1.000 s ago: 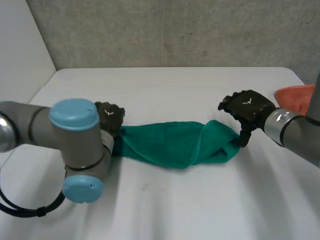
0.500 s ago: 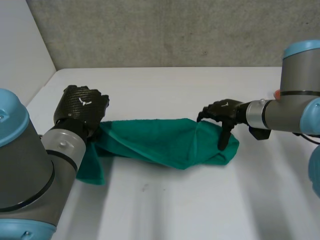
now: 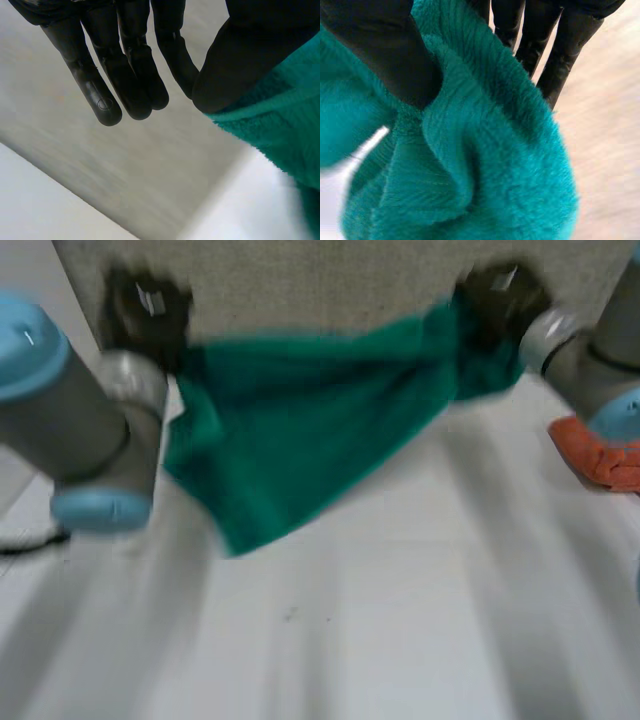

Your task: Fold the laundry.

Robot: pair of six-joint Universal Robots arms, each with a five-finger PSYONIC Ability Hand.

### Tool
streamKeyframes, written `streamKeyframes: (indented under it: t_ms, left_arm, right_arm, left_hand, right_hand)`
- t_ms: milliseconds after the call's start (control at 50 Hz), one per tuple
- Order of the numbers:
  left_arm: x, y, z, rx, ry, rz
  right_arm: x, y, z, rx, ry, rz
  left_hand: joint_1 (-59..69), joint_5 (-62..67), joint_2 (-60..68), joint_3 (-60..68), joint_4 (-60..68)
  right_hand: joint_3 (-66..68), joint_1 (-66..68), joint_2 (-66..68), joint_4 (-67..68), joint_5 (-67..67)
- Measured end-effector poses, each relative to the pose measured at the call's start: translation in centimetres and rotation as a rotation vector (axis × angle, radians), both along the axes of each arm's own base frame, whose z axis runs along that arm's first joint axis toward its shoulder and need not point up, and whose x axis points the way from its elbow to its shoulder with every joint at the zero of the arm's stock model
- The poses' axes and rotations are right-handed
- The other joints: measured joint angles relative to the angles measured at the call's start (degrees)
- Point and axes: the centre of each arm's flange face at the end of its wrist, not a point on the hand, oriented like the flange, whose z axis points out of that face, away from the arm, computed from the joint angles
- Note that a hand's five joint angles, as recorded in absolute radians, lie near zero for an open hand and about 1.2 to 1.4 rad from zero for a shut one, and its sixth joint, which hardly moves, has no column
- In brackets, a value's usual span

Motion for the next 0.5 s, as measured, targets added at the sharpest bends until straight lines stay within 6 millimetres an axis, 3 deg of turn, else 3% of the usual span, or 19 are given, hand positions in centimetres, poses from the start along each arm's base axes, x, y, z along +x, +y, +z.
streamKeyframes:
  t_ms: [40,100,160,220,240,280,300,320,340,360,380,440,500]
  left_arm:
    - [-0.3,-1.7,3.7,-0.168,0.047,-0.002]
    - [-0.6,-2.6,7.6,-0.346,0.102,-0.017]
    - [-0.8,-2.6,8.8,-0.41,0.123,-0.036]
    - [-1.0,-2.5,8.0,-0.399,0.122,-0.053]
    - [-1.0,-2.4,6.9,-0.369,0.115,-0.062]
    - [-1.0,-2.2,4.1,-0.288,0.093,-0.074]
    - [-1.0,-2.2,4.1,-0.288,0.093,-0.074]
    - [-0.8,-2.0,1.6,-0.216,0.074,-0.081]
    - [-0.8,-1.9,0.8,-0.193,0.068,-0.082]
    - [-0.5,-1.5,-1.3,-0.13,0.051,-0.084]
    - [-0.5,-1.4,-1.7,-0.118,0.048,-0.085]
    - [0.0,-0.2,-6.4,0.021,0.006,-0.088]
    - [0.2,0.8,-9.7,0.117,-0.027,-0.094]
  right_arm:
    - [-0.5,-0.4,3.9,-0.143,-0.119,-0.065]
    - [-1.2,0.0,7.4,-0.255,-0.243,-0.11]
    - [-1.5,0.8,8.5,-0.279,-0.291,-0.116]
    - [-1.6,1.5,7.9,-0.251,-0.287,-0.104]
    - [-1.6,1.7,7.4,-0.234,-0.278,-0.098]
    - [-1.5,2.7,4.4,-0.136,-0.222,-0.074]
    - [-1.5,2.7,4.4,-0.136,-0.222,-0.074]
    - [-1.4,3.3,2.3,-0.072,-0.183,-0.061]
    - [-1.4,3.5,1.5,-0.051,-0.17,-0.058]
    - [-1.4,4.2,-0.7,0.011,-0.13,-0.05]
    - [-1.5,4.3,-1.1,0.022,-0.123,-0.049]
    - [-1.7,5.9,-5.5,0.135,-0.034,-0.04]
    - [-1.9,7.0,-7.9,0.189,0.03,-0.033]
  left_hand:
    - [0.0,0.0,0.0,0.0,0.0]
    - [0.1,1.4,0.0,0.0,0.0]
    - [0.1,1.4,0.0,0.0,0.0]
    - [0.1,1.4,0.0,0.0,0.0]
    - [0.1,1.4,0.0,0.0,0.0]
    - [0.1,1.4,0.0,0.0,0.0]
    - [0.1,1.4,0.0,0.0,0.0]
    - [0.1,1.4,0.0,0.0,0.0]
    - [0.1,1.4,0.0,0.0,0.0]
    - [0.1,1.4,0.0,0.0,0.0]
    - [0.1,1.4,0.0,0.0,0.0]
    - [-0.1,1.3,-0.5,-0.2,-0.2]
    - [-5.3,-4.0,-7.2,-6.3,-6.5]
  right_hand:
    - [0.0,0.0,0.0,0.0,0.0]
    - [0.5,0.4,0.0,0.1,0.9]
    - [0.6,0.4,0.0,0.2,1.4]
    - [0.6,0.4,0.0,0.2,1.4]
    - [0.6,0.4,0.0,0.2,1.4]
    - [0.6,0.4,0.0,0.2,1.4]
    - [0.6,0.4,0.0,0.2,1.4]
    - [0.6,0.4,0.0,0.2,1.4]
    - [0.6,0.4,0.1,0.2,1.4]
    - [0.6,0.4,0.2,0.2,1.4]
    - [0.6,0.4,0.2,0.2,1.4]
    - [0.6,0.4,0.3,0.2,1.4]
    - [0.6,0.4,0.3,0.2,1.4]
